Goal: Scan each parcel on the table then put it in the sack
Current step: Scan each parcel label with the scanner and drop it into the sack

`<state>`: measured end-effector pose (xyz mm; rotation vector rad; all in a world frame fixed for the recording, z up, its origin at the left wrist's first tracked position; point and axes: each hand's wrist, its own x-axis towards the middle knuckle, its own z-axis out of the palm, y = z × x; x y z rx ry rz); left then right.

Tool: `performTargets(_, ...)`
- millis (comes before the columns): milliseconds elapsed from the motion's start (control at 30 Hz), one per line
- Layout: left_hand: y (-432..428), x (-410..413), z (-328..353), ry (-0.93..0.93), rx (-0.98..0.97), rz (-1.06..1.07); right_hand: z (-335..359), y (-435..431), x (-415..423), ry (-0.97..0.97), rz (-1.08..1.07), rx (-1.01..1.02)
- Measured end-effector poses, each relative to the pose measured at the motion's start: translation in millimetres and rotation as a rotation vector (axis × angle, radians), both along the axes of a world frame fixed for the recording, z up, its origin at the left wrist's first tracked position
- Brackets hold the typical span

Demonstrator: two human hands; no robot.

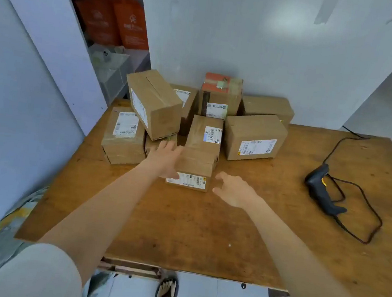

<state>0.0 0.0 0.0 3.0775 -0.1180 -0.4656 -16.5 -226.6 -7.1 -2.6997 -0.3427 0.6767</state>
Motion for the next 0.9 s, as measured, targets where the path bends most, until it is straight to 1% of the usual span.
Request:
performTargets(100,-1.3,24.2,-5.6,0.067,0.082,-0.154,-6.8,14.4,7.8,0.054,-0.027,-0.052)
performTargets(167,-3.9,36.5,-9.3,0.075,0.071,-0.207,-8.4,23.1,12.6,0.067,-0.062,-0.063)
performTargets(267,-2.3,49.2,-13.7,0.047,0.060,-0.256,-10.4,30.9,16.1,0.060,-0.111,-0.023)
performTargets(333,-2.3,54.7,-16.0,0.074,0.032,-0.260,-13.7,32.1,16.2,0.055,-0.158,0.030)
performTargets(400,-5.9,59.2,-14.3,0.142,0.024,-0.229,-16.6,30.3,15.8,0.051,-0.222,0.122)
performTargets(467,-11.6,64.3,-11.3,0.234,0.041,-0.182,-18.6,26.6,16.5,0.039,-0.273,0.213)
performTargets(533,-18.4,68.2,-6.7,0.367,0.018,-0.129,-18.8,22.1,18.9,0.012,-0.308,0.284)
performTargets(600,-25.2,72.3,-3.5,0.493,-0.084,-0.097,-17.8,16.9,22.8,-0.004,-0.360,0.354)
performTargets(667,-31.5,76.0,-2.2,0.611,-0.244,-0.025,-14.8,10.3,27.8,-0.020,-0.406,0.420)
performTargets(733,-38.8,77.9,-2.5,0.698,-0.374,0.052,-9.6,1.0,34.1,-0.064,-0.419,0.444)
performTargets(800,-49.5,77.9,-4.2,0.738,-0.456,0.094,-3.8,-11.6,40.1,-0.114,-0.398,0.433)
performTargets(900,-72.4,77.1,-8.3,0.745,-0.588,0.170,3.2,-38.6,49.2,-0.185,-0.360,0.414)
